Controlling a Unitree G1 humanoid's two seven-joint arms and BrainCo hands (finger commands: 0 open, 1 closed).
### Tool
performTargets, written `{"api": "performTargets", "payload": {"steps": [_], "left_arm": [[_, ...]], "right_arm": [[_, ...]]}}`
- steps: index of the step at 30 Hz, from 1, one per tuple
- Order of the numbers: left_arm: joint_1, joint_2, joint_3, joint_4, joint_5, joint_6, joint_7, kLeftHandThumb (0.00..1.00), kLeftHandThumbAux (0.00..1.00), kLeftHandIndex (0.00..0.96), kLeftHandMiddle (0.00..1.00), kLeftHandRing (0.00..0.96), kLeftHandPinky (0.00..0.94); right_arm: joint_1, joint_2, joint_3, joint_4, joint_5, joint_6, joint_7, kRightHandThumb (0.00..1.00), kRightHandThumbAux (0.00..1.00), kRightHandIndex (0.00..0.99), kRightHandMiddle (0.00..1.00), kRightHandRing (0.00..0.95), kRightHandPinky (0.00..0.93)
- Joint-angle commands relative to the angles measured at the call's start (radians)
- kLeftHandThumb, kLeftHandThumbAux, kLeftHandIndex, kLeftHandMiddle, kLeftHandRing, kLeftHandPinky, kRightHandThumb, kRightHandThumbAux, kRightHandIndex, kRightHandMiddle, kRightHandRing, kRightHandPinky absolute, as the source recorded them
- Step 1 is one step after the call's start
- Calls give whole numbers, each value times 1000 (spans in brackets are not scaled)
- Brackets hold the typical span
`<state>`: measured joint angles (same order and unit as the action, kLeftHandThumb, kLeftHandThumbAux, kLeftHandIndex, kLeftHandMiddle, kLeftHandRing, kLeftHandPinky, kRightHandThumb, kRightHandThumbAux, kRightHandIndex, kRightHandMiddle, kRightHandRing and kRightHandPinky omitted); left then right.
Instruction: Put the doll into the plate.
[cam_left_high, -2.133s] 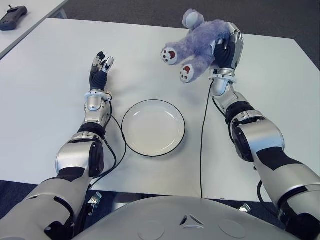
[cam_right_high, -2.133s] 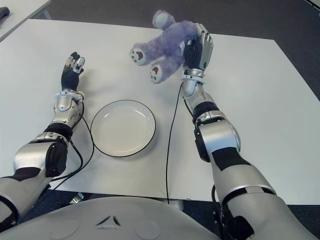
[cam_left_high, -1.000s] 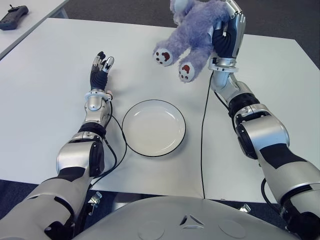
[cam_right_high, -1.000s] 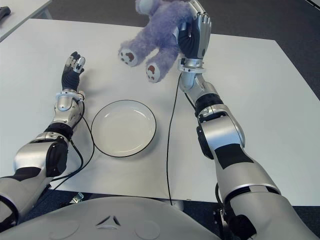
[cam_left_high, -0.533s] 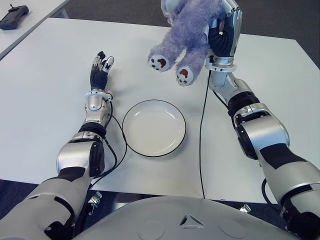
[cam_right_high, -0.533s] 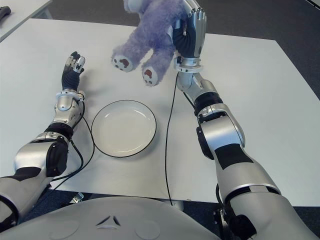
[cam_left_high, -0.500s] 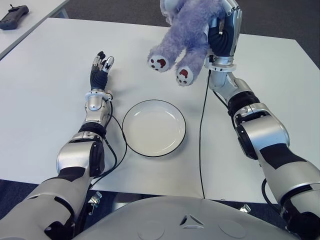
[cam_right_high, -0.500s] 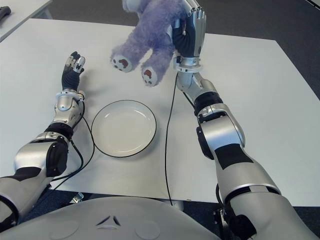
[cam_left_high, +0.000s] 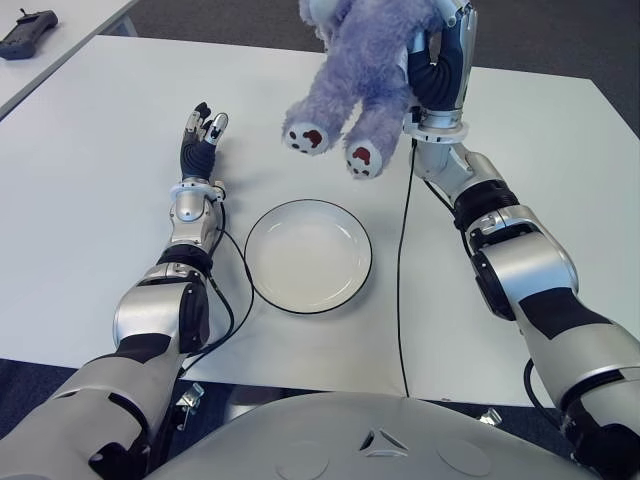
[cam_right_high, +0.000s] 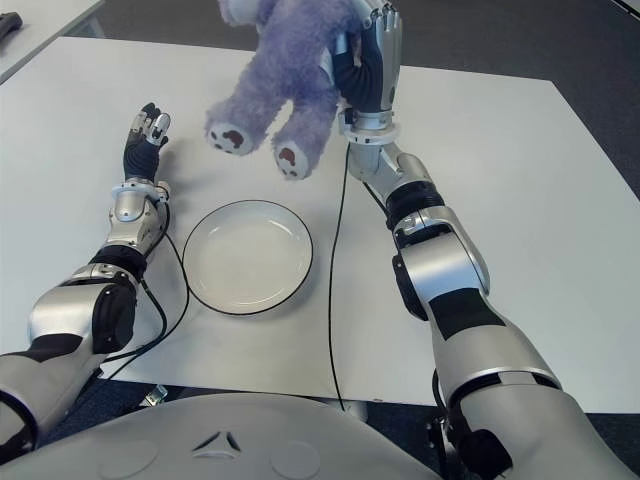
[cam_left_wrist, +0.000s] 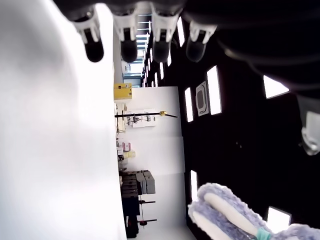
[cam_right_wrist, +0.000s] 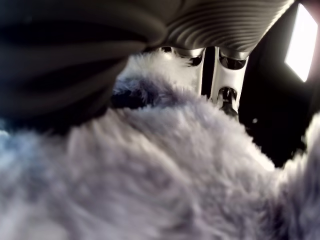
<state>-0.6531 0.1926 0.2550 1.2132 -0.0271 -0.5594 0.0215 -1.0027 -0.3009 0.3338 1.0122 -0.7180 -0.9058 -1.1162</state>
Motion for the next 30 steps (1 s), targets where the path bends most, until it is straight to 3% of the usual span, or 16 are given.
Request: {"api": "performTargets", "payload": {"steps": [1, 6, 20, 30], "left_arm": [[221, -98, -15, 139, 24, 115, 20, 0, 406, 75, 52, 11, 0], [219, -99, -15, 139, 25, 121, 22, 0, 405, 66, 51, 12, 0], [220, -101, -10, 139, 19, 118, 18, 0, 415, 71, 48, 4, 0], [222, -102, -22, 139, 32, 110, 29, 0, 405, 62, 49, 7, 0]], "right_arm": [[65, 9, 20, -70, -25, -63, 5, 960, 648, 439, 460, 585, 671], [80, 5, 26, -100, -49, -77, -6, 956, 651, 431, 450, 553, 718], [180, 21, 41, -167, -39, -156, 91, 960, 649, 451, 445, 550, 656], [219, 33, 71, -143, -80, -204, 80, 959, 650, 448, 444, 558, 680]]}}
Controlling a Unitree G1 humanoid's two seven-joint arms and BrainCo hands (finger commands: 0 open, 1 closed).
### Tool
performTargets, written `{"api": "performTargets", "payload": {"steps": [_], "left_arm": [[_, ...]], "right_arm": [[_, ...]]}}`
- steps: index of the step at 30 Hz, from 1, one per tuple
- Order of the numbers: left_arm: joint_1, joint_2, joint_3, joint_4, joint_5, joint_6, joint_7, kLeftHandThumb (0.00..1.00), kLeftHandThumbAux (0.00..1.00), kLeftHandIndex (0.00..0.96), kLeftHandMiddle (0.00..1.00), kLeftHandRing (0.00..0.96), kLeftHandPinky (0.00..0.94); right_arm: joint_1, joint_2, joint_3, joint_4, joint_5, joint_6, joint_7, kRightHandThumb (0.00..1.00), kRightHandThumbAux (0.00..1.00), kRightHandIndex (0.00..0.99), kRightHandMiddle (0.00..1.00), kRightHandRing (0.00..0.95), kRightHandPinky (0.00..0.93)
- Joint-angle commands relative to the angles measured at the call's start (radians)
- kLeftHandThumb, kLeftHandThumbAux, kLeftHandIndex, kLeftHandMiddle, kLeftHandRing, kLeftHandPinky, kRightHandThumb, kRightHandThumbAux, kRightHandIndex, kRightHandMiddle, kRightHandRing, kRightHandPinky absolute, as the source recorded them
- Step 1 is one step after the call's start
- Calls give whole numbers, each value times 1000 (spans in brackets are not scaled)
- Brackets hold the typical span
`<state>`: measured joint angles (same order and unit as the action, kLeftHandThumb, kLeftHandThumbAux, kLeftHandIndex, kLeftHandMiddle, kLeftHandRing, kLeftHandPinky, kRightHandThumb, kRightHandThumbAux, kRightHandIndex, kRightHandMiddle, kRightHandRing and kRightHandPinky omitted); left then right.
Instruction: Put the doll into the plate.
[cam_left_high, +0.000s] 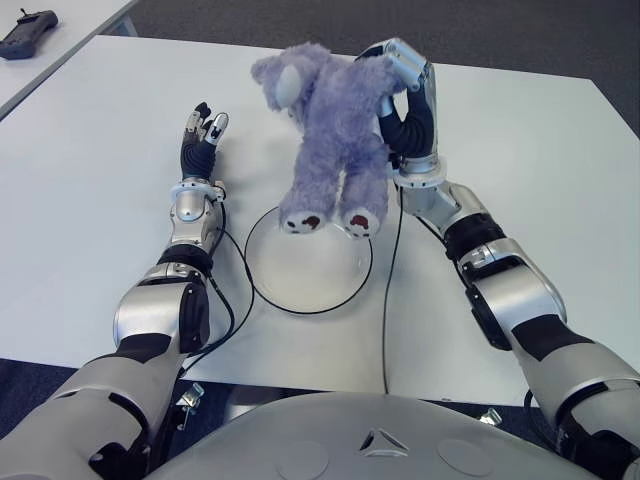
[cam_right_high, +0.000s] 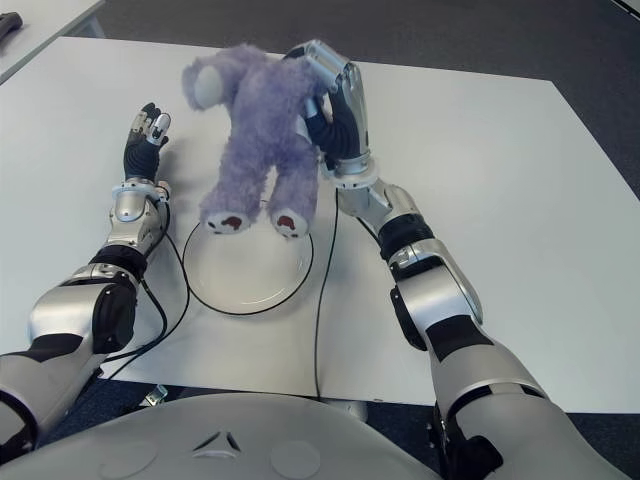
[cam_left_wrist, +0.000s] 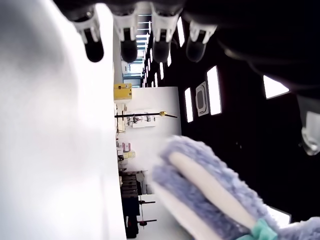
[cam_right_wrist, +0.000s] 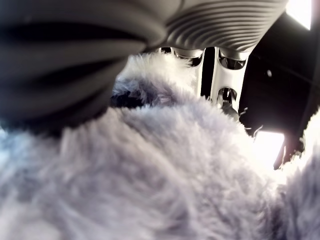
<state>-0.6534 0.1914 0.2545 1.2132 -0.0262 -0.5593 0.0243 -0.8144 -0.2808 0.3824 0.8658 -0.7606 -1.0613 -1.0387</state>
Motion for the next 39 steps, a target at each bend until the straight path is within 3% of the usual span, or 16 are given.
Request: {"api": "performTargets", "payload": {"steps": [1, 7, 14, 23, 24, 29, 39], "left_arm": [[222, -100, -21, 139, 31, 112, 25, 0, 405, 62, 49, 7, 0], [218, -102, -13, 139, 23, 123, 19, 0, 419, 67, 56, 5, 0], [218, -101, -13, 139, 24, 122, 20, 0, 428, 69, 46, 0, 0], [217, -101, -11, 139, 23, 126, 19, 0, 431, 64, 40, 0, 0], [217, -101, -11, 139, 24, 124, 19, 0, 428, 62, 39, 0, 0], [219, -100, -16, 139, 29, 116, 21, 0, 423, 57, 39, 0, 0], [220, -100, -19, 139, 33, 114, 22, 0, 419, 63, 44, 0, 0]], "right_arm": [[34, 13, 25, 2, -40, -53, 6, 959, 650, 449, 444, 559, 683], [55, 19, 36, -8, -56, -74, 11, 958, 651, 447, 443, 566, 679], [70, 25, 57, 2, -71, -118, 13, 956, 653, 433, 443, 561, 592], [86, 19, 78, 20, -115, -148, -1, 954, 655, 432, 440, 548, 564], [88, 18, 80, 20, -119, -150, -2, 988, 662, 431, 437, 539, 473], [104, 10, 90, 12, -140, -154, 0, 1000, 665, 433, 443, 533, 421], [123, 8, 106, 12, -182, -148, -12, 1000, 667, 420, 438, 504, 432]]}}
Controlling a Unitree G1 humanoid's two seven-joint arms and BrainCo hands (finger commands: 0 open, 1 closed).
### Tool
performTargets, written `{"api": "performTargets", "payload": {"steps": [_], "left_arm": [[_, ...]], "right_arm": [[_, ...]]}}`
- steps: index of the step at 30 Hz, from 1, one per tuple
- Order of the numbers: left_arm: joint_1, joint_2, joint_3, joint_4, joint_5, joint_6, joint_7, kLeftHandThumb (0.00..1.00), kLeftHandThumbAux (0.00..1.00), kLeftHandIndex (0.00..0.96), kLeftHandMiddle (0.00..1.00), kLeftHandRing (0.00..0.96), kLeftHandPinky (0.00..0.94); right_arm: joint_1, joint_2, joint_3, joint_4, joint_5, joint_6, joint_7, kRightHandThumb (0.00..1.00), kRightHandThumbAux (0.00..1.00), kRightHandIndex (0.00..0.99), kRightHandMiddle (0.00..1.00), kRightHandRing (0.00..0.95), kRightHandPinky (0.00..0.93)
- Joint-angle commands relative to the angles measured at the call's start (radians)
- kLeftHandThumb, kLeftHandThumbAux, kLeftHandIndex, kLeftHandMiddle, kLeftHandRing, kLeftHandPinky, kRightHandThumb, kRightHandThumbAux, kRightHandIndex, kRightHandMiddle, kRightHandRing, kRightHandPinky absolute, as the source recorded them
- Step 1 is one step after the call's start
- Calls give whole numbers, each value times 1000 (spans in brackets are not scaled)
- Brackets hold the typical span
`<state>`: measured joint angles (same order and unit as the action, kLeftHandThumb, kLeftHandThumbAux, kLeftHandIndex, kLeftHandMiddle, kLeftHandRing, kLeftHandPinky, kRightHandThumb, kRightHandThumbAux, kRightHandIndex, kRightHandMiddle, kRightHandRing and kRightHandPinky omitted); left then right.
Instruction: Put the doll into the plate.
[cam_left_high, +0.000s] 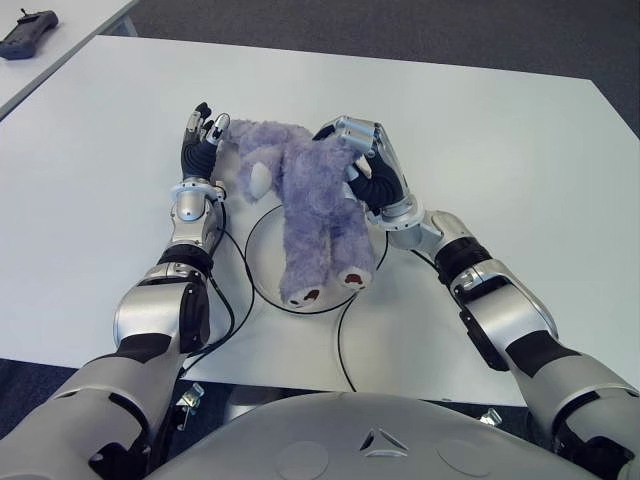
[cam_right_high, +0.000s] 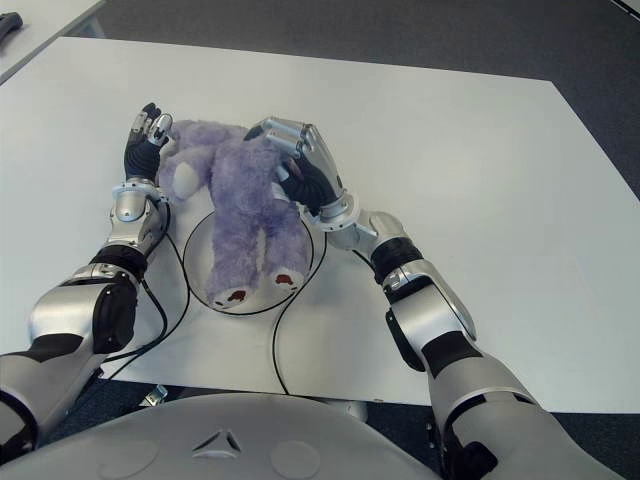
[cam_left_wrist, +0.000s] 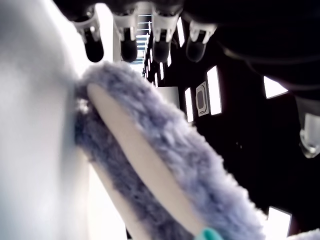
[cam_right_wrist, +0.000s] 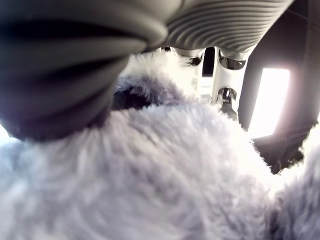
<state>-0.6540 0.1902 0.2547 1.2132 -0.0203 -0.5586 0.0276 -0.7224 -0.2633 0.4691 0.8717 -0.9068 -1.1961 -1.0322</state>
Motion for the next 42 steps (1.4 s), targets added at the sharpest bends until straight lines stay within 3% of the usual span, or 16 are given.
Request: {"api": "performTargets", "payload": {"steps": [1, 33, 42], "left_arm": [[221, -98, -19, 139, 28, 113, 18, 0, 418, 63, 45, 0, 0], [227, -101, -24, 138, 31, 100, 20, 0, 408, 44, 50, 6, 0], [223, -103, -17, 138, 23, 113, 19, 0, 425, 49, 50, 8, 0]], "right_arm": [[32, -10, 20, 6, -37, -14, -18, 1000, 667, 421, 440, 501, 430], [108, 11, 73, 52, -18, -68, 30, 1000, 668, 398, 437, 540, 444], [162, -5, 73, 12, 8, -5, 126, 1000, 670, 378, 445, 516, 458]]}}
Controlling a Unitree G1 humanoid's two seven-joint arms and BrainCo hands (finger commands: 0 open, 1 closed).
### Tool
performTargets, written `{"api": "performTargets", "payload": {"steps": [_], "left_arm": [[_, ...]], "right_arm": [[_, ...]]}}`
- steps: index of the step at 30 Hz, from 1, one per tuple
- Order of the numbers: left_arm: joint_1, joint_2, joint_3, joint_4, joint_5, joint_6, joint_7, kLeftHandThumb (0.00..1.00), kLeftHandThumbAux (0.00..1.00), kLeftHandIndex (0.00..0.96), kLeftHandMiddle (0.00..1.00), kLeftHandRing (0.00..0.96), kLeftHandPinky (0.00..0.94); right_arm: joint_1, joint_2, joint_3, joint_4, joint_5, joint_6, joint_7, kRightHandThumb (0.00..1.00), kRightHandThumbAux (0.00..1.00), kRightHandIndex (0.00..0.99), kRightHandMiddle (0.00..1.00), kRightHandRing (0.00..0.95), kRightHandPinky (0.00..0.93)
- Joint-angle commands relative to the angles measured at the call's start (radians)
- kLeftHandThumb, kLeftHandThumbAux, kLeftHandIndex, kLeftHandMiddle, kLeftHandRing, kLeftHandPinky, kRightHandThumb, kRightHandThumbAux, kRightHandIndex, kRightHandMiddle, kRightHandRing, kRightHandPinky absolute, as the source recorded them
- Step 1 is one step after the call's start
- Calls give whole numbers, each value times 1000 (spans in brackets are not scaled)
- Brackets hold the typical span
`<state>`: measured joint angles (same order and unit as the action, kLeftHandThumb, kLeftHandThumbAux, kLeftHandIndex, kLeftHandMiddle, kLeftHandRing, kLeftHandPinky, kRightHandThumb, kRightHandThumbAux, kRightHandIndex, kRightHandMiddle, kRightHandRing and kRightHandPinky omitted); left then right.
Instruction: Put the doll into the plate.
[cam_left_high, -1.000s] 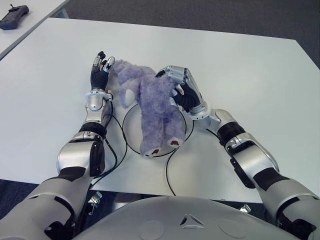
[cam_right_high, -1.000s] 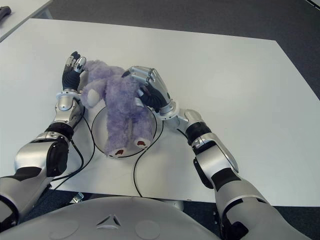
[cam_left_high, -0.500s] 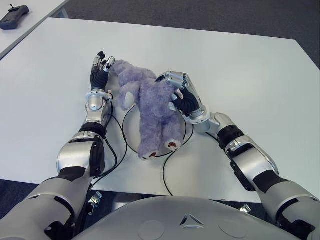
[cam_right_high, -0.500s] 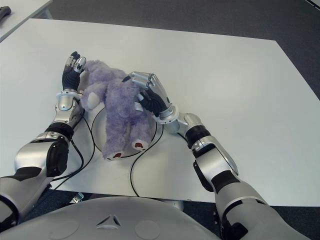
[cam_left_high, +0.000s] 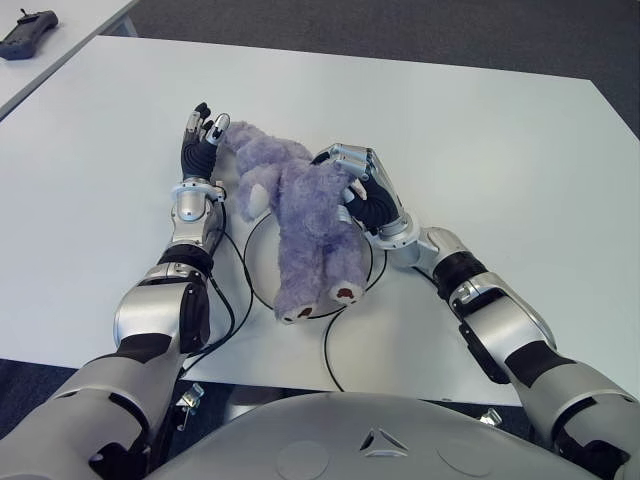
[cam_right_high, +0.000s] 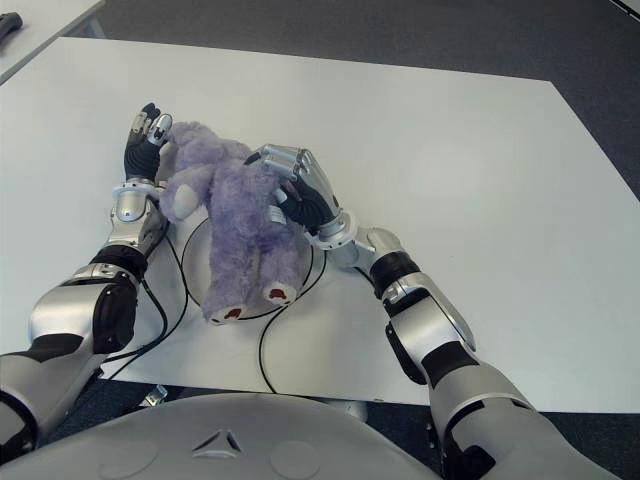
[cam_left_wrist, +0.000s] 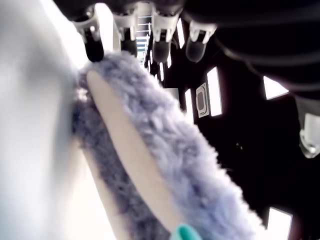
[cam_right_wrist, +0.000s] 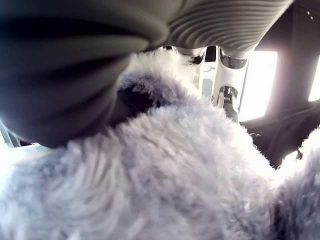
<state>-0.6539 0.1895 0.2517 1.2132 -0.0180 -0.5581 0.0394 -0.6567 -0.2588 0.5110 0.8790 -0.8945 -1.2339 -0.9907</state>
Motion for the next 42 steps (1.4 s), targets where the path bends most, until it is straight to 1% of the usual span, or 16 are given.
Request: {"api": "performTargets", "payload": {"steps": [1, 5, 10, 14, 19, 22, 25, 28, 35, 39, 41, 42], "left_arm": [[223, -102, -14, 138, 20, 116, 8, 0, 425, 50, 50, 8, 0], [221, -102, -11, 139, 18, 124, 10, 0, 430, 53, 48, 4, 0], [219, -103, -4, 138, 10, 125, 5, 0, 432, 59, 52, 2, 0], [220, -105, -1, 138, 8, 118, 0, 0, 420, 53, 48, 2, 0], [222, -105, -2, 137, 11, 109, -1, 0, 412, 42, 45, 3, 0], [222, -105, -2, 137, 11, 108, -1, 0, 412, 43, 43, 3, 0], [221, -105, -2, 138, 11, 113, 0, 0, 413, 44, 42, 3, 0], [221, -104, -4, 137, 13, 114, 3, 0, 411, 44, 44, 4, 0], [221, -102, -5, 137, 14, 112, 6, 0, 408, 45, 51, 9, 0], [221, -102, -5, 137, 15, 115, 10, 0, 409, 46, 54, 12, 0], [222, -102, -4, 137, 14, 116, 9, 0, 412, 49, 54, 14, 0], [222, -103, -4, 137, 14, 115, 8, 0, 413, 50, 54, 14, 0]], "right_arm": [[103, -12, 32, 0, -6, 39, 92, 1000, 670, 378, 446, 517, 455], [125, -21, 37, -10, -5, 52, 122, 1000, 669, 378, 459, 528, 444], [141, -30, 46, -16, -11, 68, 142, 1000, 665, 405, 470, 550, 438], [151, -39, 54, -17, -15, 78, 158, 1000, 666, 391, 487, 565, 434], [174, -51, 74, -7, -42, 98, 153, 1000, 666, 395, 500, 555, 418], [194, -54, 99, 13, -69, 110, 135, 1000, 666, 419, 497, 574, 398], [207, -56, 119, 30, -75, 116, 141, 1000, 667, 426, 477, 557, 393], [205, -59, 131, 39, -61, 116, 172, 1000, 667, 428, 463, 542, 393], [210, -60, 142, 48, -39, 119, 220, 1000, 671, 405, 448, 520, 400], [216, -63, 145, 37, -48, 141, 209, 1000, 672, 383, 469, 508, 392], [220, -62, 146, 34, -58, 157, 188, 943, 668, 384, 458, 485, 386], [219, -60, 148, 38, -62, 164, 179, 937, 668, 384, 456, 483, 385]]}}
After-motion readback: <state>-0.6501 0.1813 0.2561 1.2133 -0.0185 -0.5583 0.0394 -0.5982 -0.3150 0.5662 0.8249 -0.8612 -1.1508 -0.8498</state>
